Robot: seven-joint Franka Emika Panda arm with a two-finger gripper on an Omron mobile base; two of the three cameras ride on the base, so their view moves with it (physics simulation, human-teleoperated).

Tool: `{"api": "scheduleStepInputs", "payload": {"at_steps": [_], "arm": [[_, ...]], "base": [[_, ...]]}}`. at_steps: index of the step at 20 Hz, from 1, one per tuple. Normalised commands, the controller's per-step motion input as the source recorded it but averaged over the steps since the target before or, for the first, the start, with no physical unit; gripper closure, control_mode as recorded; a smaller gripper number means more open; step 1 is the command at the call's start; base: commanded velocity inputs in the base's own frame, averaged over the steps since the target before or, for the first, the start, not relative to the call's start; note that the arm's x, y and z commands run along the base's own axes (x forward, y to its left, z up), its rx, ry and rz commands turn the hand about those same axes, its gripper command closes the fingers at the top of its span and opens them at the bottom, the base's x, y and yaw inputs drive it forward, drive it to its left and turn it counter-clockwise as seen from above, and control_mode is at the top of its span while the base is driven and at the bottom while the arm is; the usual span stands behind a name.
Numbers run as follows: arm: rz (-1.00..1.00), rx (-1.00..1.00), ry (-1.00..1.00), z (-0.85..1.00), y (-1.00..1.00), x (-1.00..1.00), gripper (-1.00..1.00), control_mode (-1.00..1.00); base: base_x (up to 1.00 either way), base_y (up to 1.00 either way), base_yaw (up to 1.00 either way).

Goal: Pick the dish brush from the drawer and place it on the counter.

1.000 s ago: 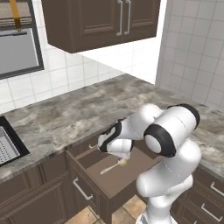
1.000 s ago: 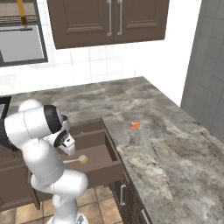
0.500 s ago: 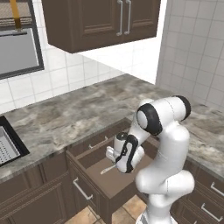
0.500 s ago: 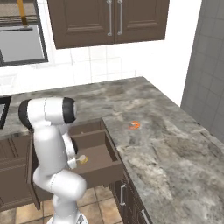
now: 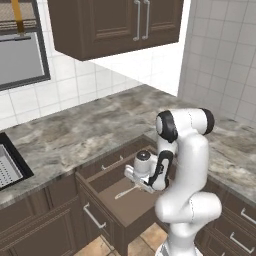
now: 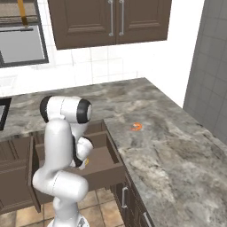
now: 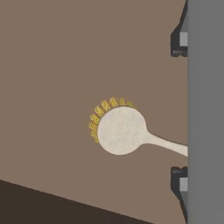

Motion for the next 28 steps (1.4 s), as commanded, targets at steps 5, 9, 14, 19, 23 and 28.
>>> {"api": "scheduleStepInputs", "payload": {"at_steps": [5,9,14,19,23,28], "arm": [[-0.14,-0.12,0.0,-0.01,0.52,0.38,-1.0,-1.0],[-0.16,-0.23,0.02,-0.32,0.45,0.22,-1.0,-1.0],[-0.24,-0.25,0.1,-0.65,-0.07,0.03,-1.0,-1.0],[-0.28,-0.17,0.18,-0.61,-0.57,0.0,-1.0,-1.0],[-0.26,-0.17,0.1,-0.75,-0.28,0.0,-1.0,-1.0],[-0.24,-0.23,0.09,-0.82,-0.01,-0.26,1.0,-1.0]], "base": [[0.0,0.0,0.0],[0.0,0.0,0.0],[0.0,0.0,0.0],[0.0,0.0,0.0],[0.0,0.0,0.0],[0.0,0.0,0.0]]}}
